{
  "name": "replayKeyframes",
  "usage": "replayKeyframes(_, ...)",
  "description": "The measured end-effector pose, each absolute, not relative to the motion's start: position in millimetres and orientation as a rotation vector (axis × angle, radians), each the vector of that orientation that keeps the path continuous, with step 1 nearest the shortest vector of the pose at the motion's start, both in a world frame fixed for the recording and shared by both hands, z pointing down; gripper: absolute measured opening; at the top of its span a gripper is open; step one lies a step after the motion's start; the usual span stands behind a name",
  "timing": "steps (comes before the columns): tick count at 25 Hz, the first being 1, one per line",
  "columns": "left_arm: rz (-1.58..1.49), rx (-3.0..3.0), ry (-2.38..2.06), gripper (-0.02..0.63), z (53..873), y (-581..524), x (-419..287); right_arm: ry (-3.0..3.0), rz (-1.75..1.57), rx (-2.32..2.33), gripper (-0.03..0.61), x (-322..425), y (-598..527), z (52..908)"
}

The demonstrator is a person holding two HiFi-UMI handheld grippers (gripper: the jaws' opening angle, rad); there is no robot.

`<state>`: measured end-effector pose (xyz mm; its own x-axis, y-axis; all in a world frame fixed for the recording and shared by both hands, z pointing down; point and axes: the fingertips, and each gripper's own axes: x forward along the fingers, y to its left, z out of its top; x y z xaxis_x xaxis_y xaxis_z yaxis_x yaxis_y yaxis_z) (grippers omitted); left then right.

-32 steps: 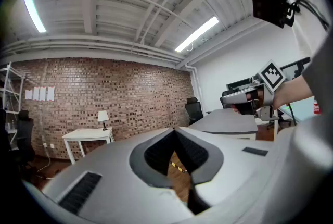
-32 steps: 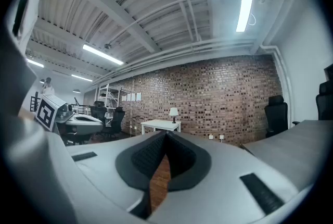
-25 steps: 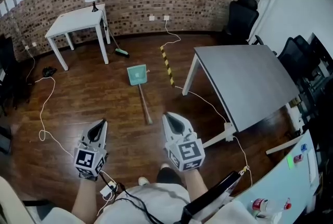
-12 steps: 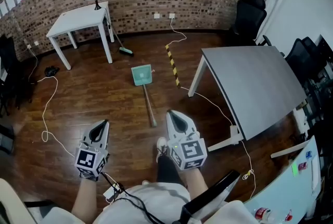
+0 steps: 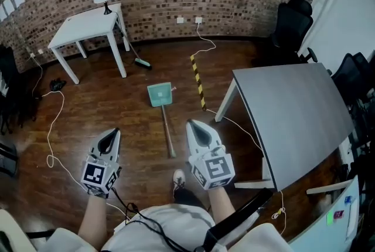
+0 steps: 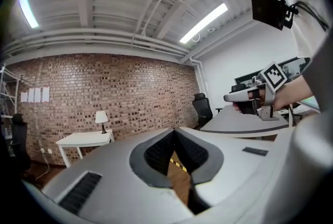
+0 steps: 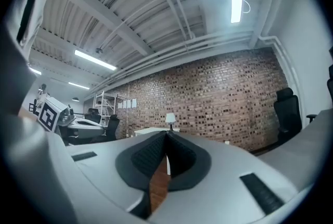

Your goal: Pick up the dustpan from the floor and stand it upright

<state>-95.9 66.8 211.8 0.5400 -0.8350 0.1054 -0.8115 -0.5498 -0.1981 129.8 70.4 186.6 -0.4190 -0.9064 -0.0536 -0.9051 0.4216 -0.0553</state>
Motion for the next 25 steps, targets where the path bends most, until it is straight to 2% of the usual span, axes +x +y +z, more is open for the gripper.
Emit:
replayKeyframes(9,-0.230,-2.607,1.443,-0.008,192,-14,-63,2.556,0.079,-1.572,-0.018,167,-17,159)
replayKeyframes(20,-0.256,-2.655,1.453,-0.009,208,-59,-86,2.569,0.046,-1.643,-0.018,151,-66,175)
replayKeyframes(22,-0.267,-2.666,1.460,-0.009,214,-64,-92,2.589,0.021,-1.659,0.015,145,-76,185)
replayKeyframes(25,-0.289,-2.691,1.457,-0.009,226,-71,-102,2.615,-0.009,-1.682,0.028,133,-89,202)
